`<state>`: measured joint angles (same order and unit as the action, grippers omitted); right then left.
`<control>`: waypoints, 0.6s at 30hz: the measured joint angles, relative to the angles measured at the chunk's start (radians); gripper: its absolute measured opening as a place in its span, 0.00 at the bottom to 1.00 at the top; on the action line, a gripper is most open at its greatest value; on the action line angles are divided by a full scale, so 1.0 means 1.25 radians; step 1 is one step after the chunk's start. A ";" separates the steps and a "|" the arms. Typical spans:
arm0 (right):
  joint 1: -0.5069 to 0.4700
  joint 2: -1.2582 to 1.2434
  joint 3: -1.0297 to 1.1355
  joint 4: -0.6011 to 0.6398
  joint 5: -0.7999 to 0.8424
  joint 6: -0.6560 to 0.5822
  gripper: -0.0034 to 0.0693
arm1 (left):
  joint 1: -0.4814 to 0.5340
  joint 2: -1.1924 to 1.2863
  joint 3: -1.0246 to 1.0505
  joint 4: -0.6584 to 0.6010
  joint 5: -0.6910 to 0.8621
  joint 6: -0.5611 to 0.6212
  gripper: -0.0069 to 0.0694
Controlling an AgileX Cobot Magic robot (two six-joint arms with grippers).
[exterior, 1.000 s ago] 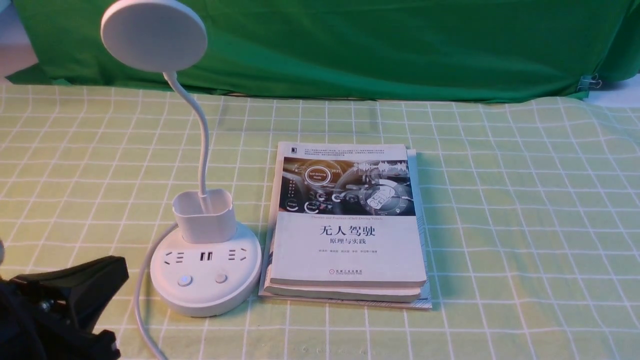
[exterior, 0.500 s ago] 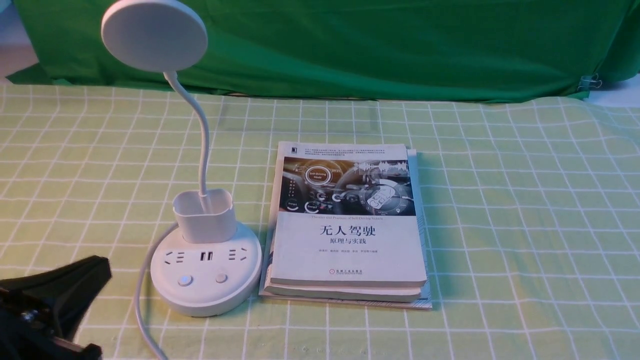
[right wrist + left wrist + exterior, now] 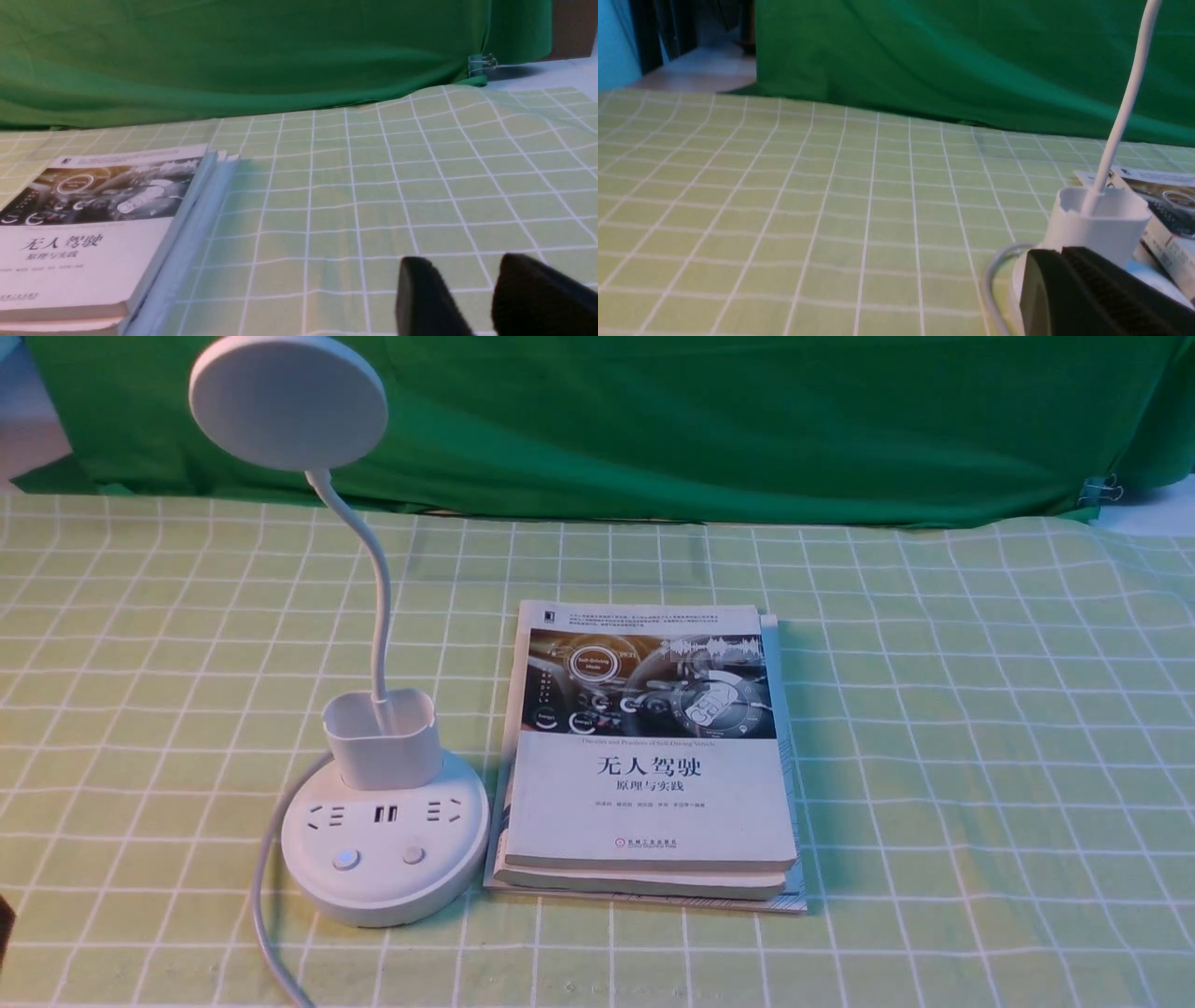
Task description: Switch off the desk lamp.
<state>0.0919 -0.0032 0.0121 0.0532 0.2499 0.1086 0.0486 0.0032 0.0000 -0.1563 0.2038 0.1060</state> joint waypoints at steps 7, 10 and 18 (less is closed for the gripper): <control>0.000 -0.001 0.000 0.000 -0.001 -0.001 0.37 | 0.000 -0.004 0.004 -0.015 0.030 -0.004 0.10; 0.000 -0.001 0.000 0.000 -0.001 -0.001 0.37 | 0.000 -0.004 0.004 -0.015 0.032 -0.004 0.10; 0.000 -0.001 0.000 0.000 -0.001 -0.001 0.37 | 0.000 -0.004 0.005 -0.015 0.032 0.006 0.10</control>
<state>0.0919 -0.0040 0.0121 0.0532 0.2490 0.1077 0.0486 -0.0017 0.0067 -0.1747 0.2440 0.1139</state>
